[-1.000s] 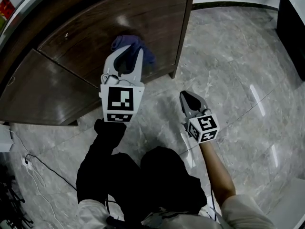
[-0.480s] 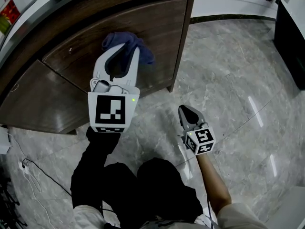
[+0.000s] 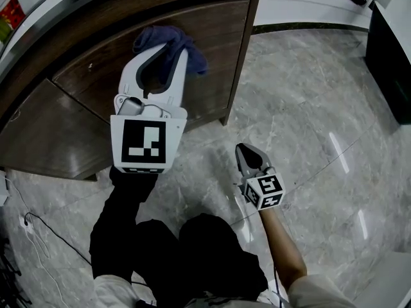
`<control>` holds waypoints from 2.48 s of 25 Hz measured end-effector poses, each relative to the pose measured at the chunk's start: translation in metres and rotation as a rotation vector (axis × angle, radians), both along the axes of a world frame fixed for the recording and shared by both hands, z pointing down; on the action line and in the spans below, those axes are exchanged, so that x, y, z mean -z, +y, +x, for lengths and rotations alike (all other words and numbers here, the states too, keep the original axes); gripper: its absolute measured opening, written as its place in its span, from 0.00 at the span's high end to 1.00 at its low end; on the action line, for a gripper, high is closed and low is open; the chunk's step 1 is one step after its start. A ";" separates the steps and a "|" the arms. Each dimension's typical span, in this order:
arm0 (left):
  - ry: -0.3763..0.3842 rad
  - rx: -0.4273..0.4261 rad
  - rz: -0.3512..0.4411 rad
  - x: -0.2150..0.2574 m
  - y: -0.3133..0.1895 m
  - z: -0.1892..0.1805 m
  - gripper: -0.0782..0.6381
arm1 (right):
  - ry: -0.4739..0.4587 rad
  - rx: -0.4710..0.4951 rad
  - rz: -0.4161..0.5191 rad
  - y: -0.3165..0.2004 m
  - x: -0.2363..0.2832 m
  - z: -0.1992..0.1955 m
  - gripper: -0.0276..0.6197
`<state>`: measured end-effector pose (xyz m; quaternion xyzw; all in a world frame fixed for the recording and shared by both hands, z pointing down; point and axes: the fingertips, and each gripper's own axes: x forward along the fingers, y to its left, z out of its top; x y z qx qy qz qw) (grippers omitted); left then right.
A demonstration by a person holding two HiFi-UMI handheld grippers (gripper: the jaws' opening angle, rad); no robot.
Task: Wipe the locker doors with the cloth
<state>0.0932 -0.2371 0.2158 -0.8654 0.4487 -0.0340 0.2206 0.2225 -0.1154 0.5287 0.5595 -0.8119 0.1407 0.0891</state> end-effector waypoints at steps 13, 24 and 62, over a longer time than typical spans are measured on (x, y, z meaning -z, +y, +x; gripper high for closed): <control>-0.049 -0.037 -0.051 -0.056 -0.004 0.015 0.80 | 0.006 -0.004 -0.013 0.000 -0.007 0.005 0.92; -0.119 -0.059 -0.141 -0.122 -0.005 0.025 0.80 | 0.011 0.000 -0.025 0.001 -0.013 0.003 0.92; -0.334 -0.135 -0.508 -0.340 -0.002 0.052 0.80 | 0.020 -0.037 -0.086 0.005 -0.040 0.022 0.92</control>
